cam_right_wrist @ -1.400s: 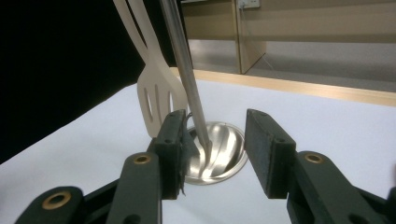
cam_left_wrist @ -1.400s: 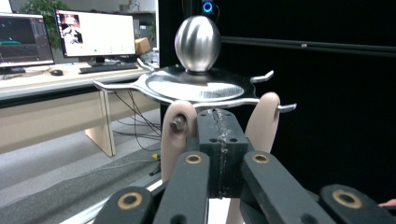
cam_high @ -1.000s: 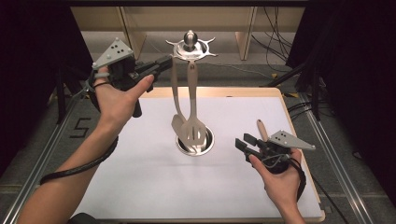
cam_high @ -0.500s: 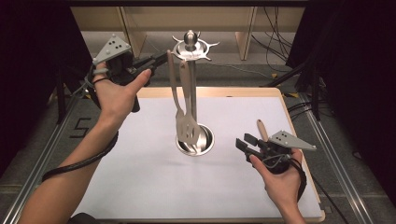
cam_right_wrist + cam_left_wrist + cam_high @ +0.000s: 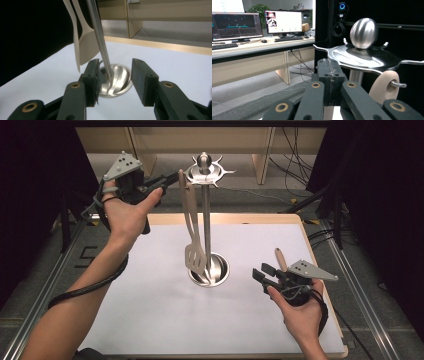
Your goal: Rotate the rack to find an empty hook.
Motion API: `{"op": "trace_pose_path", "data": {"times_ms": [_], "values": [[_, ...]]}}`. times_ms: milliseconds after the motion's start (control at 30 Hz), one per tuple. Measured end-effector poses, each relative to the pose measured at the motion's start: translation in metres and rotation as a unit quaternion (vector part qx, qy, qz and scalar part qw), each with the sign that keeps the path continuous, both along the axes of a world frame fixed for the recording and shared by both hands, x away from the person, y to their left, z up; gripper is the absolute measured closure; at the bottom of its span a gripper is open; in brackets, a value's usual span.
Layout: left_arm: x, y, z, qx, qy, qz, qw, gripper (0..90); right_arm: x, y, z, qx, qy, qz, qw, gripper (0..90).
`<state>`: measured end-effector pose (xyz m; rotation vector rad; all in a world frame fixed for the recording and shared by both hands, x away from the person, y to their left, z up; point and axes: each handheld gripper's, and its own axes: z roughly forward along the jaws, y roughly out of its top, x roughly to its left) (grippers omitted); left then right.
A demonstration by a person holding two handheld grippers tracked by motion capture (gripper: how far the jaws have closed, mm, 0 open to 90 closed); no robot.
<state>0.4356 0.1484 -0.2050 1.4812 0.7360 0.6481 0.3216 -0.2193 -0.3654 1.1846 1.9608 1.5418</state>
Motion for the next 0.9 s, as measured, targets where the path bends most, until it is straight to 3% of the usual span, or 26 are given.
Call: {"op": "trace_pose_path", "data": {"times_ms": [500, 600, 900], "values": [[0.012, -0.002, 0.001, 0.005, 0.001, 0.007, 1.0, 89.6, 0.001, 0.0, -0.001, -0.001, -0.003, 0.005, 1.0, 59.3], [0.015, -0.003, 0.001, 0.007, 0.002, 0.007, 0.9999, 89.6, 0.0, 0.001, 0.0, 0.003, 0.006, 0.007, 1.0, 59.3], [0.021, -0.005, 0.003, 0.013, 0.003, 0.006, 0.9999, 89.6, 0.001, 0.0, -0.001, -0.003, -0.001, 0.004, 1.0, 59.2]]}}
